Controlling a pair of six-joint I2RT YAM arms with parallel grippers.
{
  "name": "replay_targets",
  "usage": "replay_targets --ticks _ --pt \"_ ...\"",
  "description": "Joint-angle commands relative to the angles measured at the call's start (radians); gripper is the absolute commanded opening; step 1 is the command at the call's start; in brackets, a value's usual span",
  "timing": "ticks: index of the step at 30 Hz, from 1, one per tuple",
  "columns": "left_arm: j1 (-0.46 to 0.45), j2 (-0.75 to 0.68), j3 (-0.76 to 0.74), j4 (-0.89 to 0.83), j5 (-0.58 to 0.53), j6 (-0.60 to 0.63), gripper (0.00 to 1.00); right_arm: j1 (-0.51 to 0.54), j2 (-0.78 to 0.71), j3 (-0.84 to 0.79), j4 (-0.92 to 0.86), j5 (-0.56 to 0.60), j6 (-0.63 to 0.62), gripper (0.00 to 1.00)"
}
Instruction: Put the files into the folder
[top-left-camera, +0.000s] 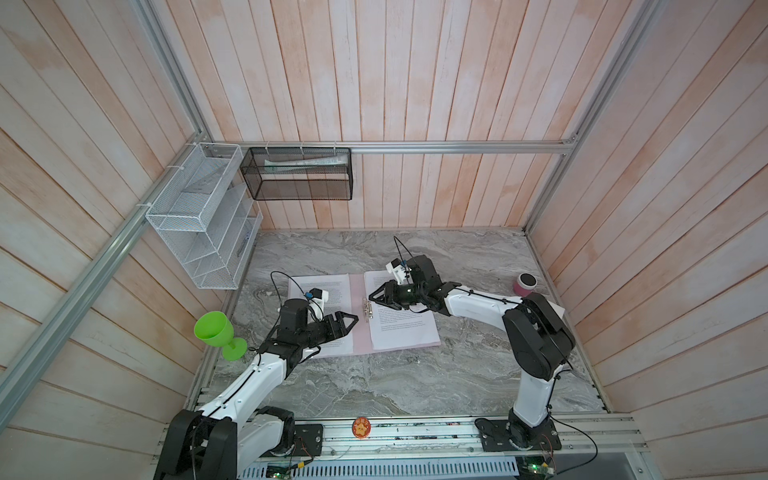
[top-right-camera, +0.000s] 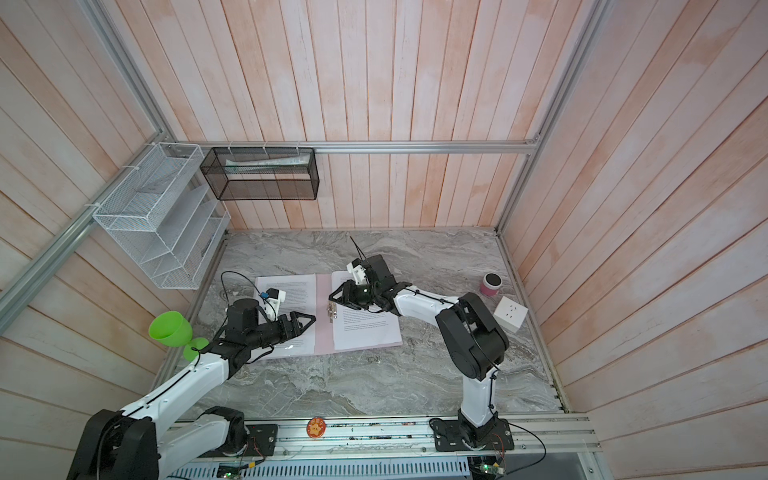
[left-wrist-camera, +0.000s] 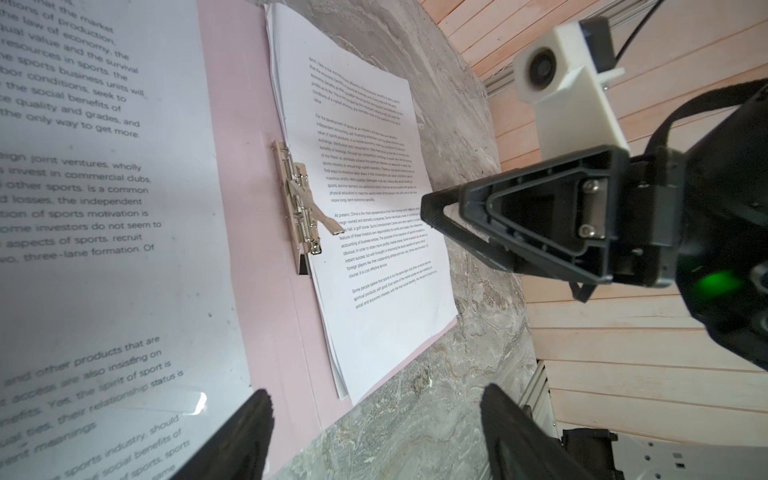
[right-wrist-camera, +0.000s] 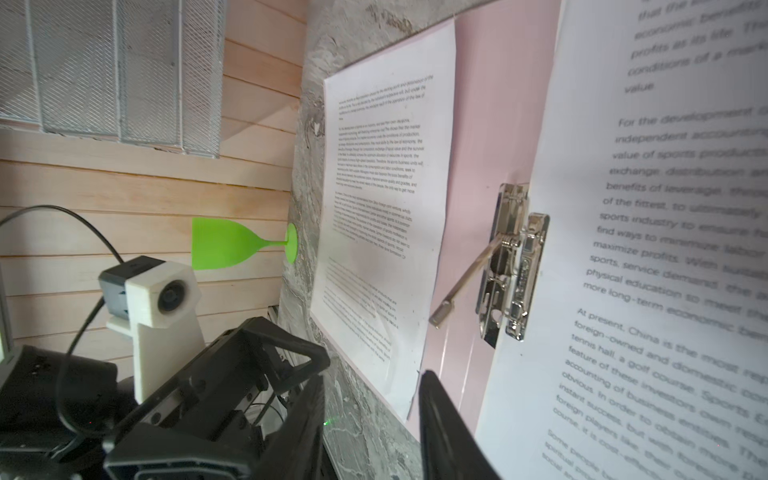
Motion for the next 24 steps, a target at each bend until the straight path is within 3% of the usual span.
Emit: replay_targets --ticks 1,4,24 --pt "0.021 0.024 -0.026 0.055 0.027 0.017 0.81 0.016 0.039 -0.013 0.058 -0.004 0.059 0.27" --pt "0.034 0.037 -0.045 0.081 0.039 0.02 0.81 0.024 0.068 -0.03 0.105 -0.011 0.096 0.19" --pt "0.102 0.082 -0.108 0.176 0.068 0.006 0.81 0.027 0.181 0.008 0.168 -0.059 0.162 0.21"
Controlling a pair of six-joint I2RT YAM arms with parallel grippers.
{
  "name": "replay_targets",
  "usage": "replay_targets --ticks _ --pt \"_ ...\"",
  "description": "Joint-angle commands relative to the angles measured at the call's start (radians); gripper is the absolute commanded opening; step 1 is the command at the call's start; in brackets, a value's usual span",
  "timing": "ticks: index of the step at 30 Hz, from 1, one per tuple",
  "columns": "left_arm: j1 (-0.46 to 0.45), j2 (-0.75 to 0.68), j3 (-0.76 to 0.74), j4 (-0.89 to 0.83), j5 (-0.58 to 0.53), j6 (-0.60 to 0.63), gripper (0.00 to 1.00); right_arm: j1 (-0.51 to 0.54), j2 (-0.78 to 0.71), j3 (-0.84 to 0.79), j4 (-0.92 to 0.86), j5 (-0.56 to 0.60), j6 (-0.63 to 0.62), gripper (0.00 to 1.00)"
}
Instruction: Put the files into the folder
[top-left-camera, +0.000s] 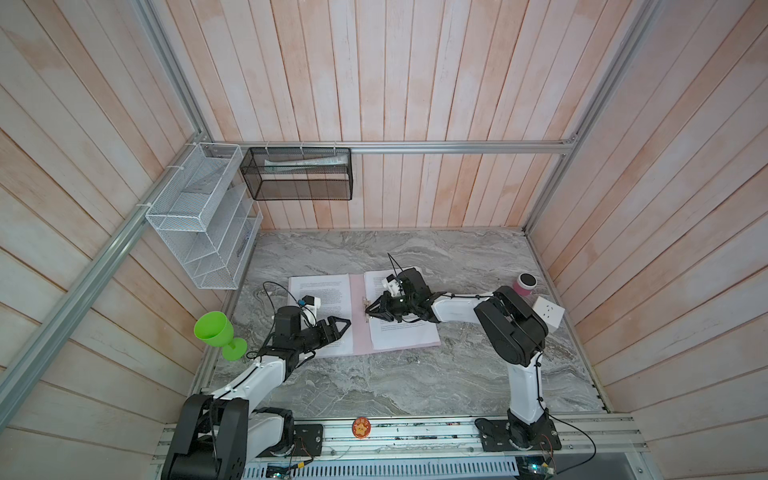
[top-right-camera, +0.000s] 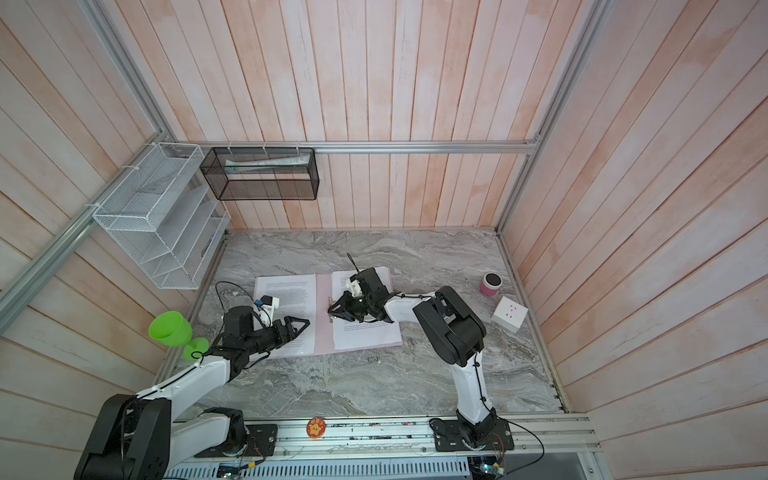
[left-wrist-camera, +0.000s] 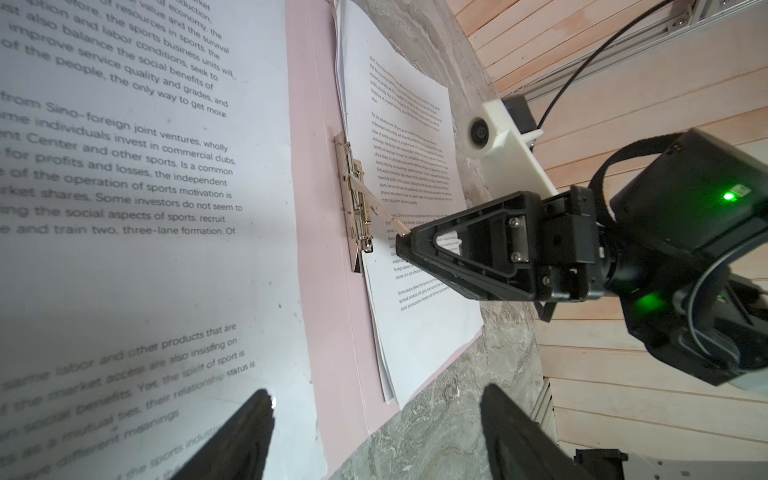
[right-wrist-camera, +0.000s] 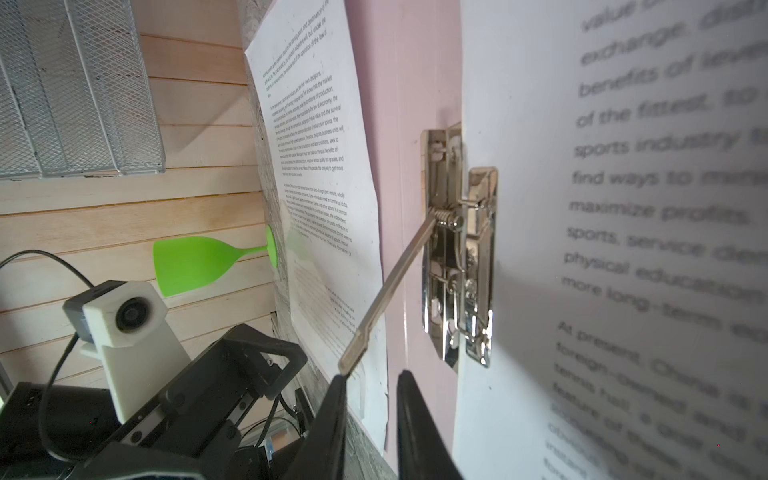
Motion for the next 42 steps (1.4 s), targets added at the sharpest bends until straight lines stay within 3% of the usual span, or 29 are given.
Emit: replay_targets --ticks 1,29,42 --pt "0.006 0.011 -0.02 0.03 0.009 0.003 0.8 0.006 0.023 0.026 0.019 -0.023 0.006 0.21" --pt "0.008 0.079 -0.077 0.129 0.005 -0.018 0.8 -0.001 0.05 0.058 0.016 -0.041 0.016 0.19" --pt "0.009 0.092 -0.076 0.125 -0.005 -0.018 0.79 -0.003 0.052 0.032 0.043 -0.053 0.03 0.1"
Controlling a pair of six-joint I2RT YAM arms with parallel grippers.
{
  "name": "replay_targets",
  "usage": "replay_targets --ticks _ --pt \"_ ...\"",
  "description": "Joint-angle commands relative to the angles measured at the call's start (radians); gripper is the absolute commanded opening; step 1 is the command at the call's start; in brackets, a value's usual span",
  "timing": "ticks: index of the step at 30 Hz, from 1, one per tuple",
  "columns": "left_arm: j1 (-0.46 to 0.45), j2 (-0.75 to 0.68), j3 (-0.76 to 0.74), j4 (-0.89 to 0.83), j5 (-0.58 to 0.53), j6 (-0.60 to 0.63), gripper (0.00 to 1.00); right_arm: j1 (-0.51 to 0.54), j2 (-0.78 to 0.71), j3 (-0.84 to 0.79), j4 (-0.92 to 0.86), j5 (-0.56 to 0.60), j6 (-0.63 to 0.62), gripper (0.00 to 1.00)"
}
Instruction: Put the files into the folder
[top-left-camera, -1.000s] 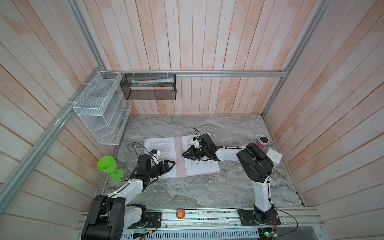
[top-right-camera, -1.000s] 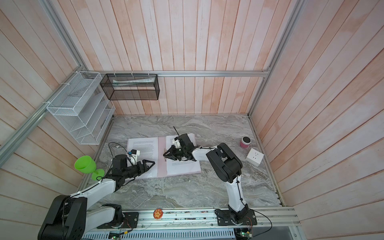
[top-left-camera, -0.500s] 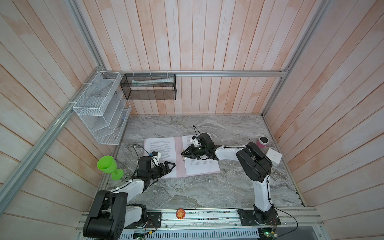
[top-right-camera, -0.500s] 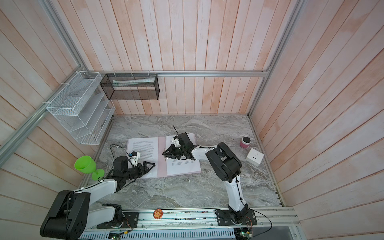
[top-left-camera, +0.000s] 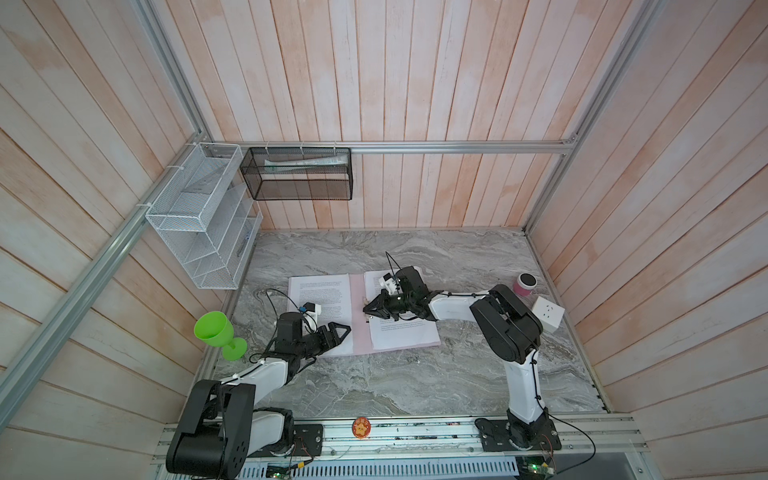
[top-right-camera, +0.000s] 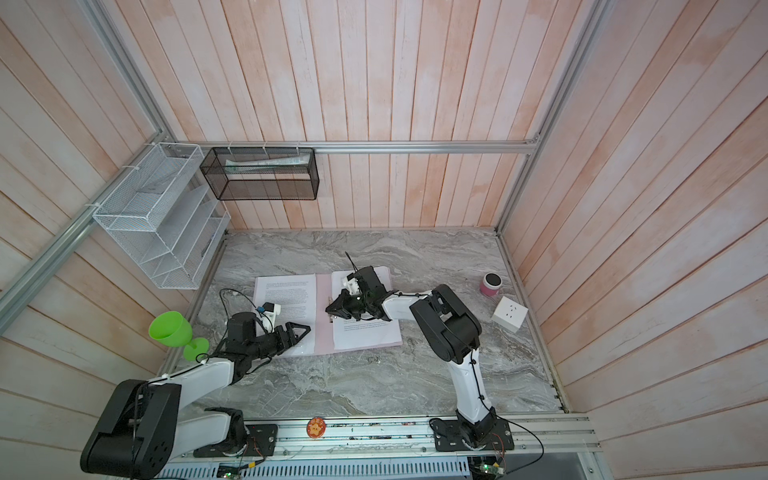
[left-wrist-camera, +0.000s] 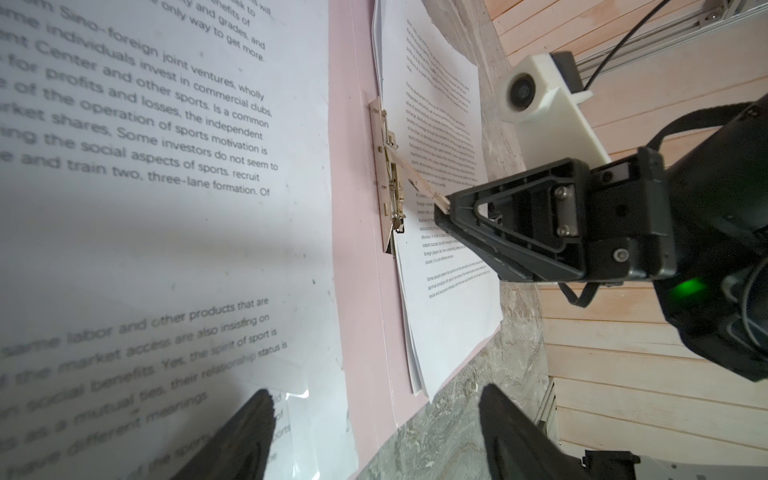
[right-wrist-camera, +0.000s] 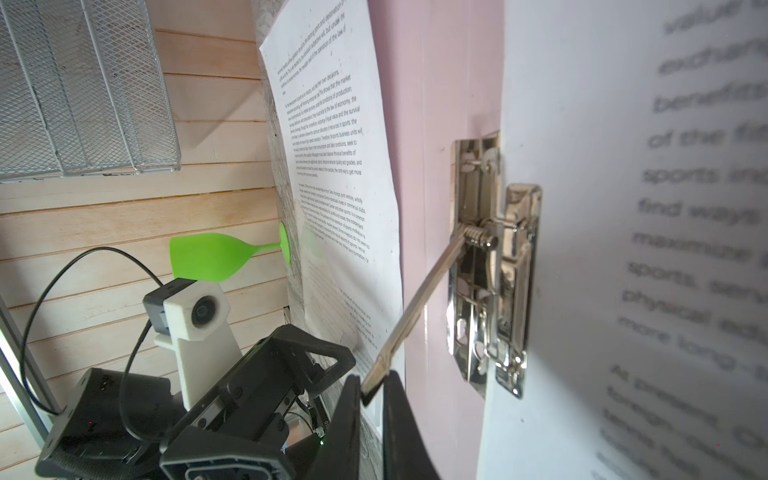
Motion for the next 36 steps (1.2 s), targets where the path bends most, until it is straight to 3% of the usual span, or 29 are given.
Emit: replay_targets --ticks 1,17,36 --pt "0.007 0.017 -0.006 0.013 -0.009 0.0 0.79 -0.003 0.018 -0.011 0.021 -0.014 0.006 0.1" --pt "0.008 0.056 0.01 0.002 -0.032 -0.003 0.78 -0.009 0.028 -0.082 0.003 -0.012 -0.03 0.05" --pt "0.007 0.106 0.034 -0.013 -0.035 0.007 0.77 -0.043 0.032 -0.106 -0.172 0.073 -0.18 0.05"
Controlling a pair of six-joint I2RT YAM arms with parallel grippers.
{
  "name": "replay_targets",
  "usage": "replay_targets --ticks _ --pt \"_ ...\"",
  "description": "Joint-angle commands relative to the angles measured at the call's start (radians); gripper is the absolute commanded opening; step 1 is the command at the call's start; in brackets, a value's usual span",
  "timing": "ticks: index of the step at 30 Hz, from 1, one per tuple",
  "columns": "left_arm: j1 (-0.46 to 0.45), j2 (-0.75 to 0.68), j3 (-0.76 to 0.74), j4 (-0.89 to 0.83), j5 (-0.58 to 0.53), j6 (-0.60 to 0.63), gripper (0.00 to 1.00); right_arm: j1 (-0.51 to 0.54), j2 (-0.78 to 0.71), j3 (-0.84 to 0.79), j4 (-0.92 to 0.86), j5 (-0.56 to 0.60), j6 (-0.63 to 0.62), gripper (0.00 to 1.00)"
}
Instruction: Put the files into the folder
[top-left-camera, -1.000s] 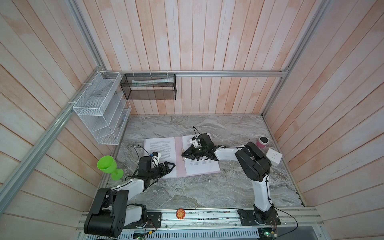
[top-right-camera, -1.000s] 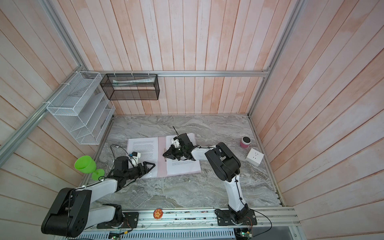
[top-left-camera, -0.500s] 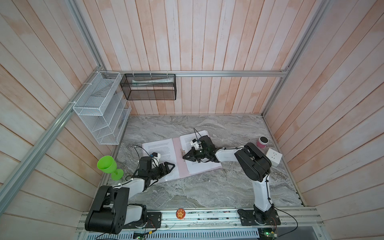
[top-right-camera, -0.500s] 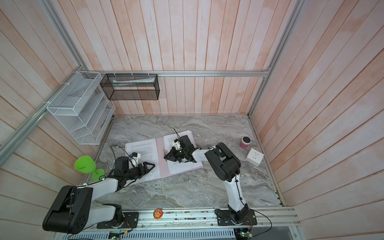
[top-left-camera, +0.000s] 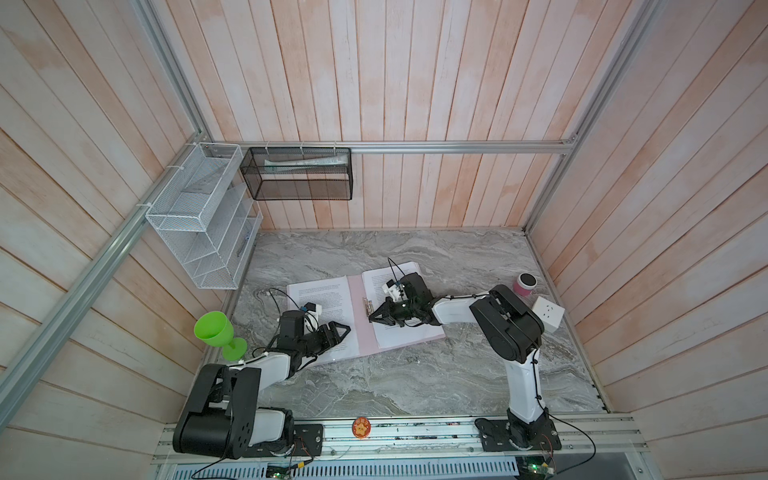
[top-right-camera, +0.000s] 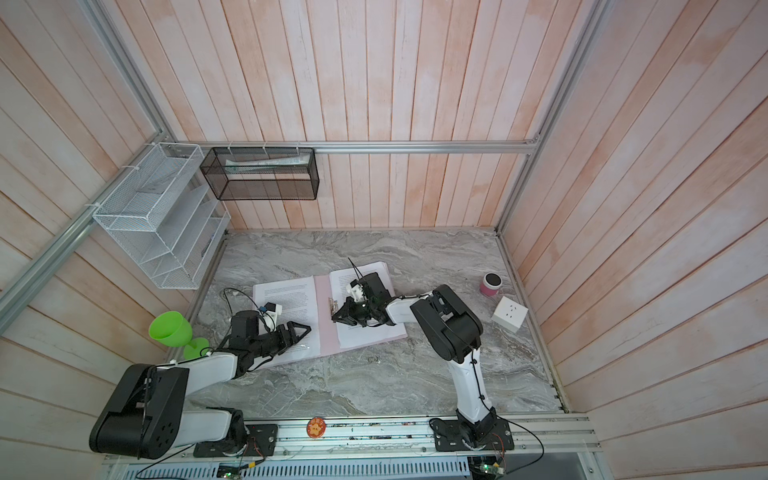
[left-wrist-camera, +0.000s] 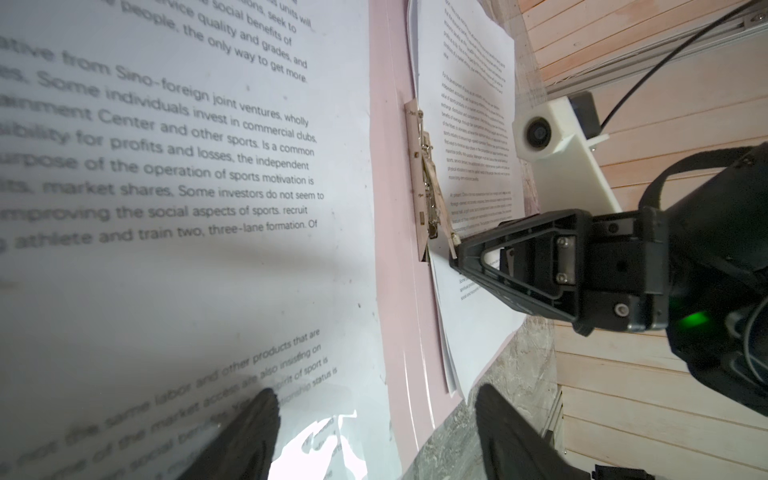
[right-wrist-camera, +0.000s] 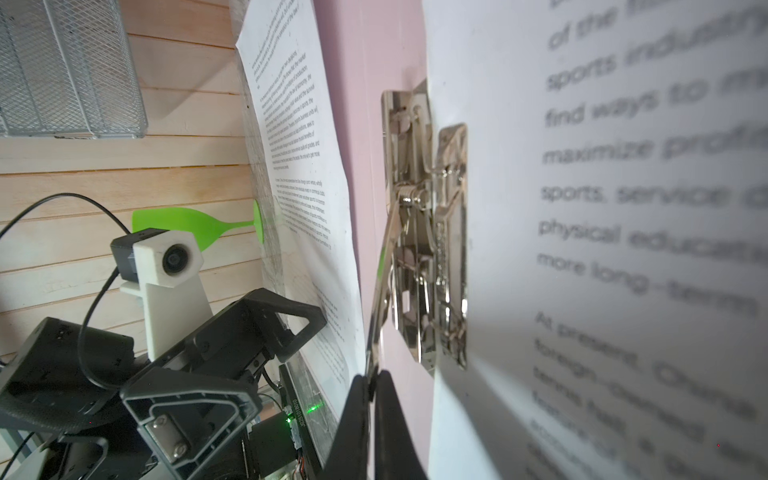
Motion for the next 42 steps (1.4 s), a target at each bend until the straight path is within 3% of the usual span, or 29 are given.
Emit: replay_targets --ticks 1,35,42 --pt "0.004 0.013 0.008 -0.025 -0.017 0.008 0.77 -0.02 0.034 -0.022 -0.171 0.099 -0.064 0.05" --pt "0.005 0.093 0.052 -0.068 -0.06 0.012 0.76 -0.024 0.097 0.02 -0.375 0.251 -0.231 0.04" --pt "0.004 0.1 0.056 -0.066 -0.055 0.016 0.76 -0.023 0.099 0.005 -0.326 0.184 -0.213 0.04"
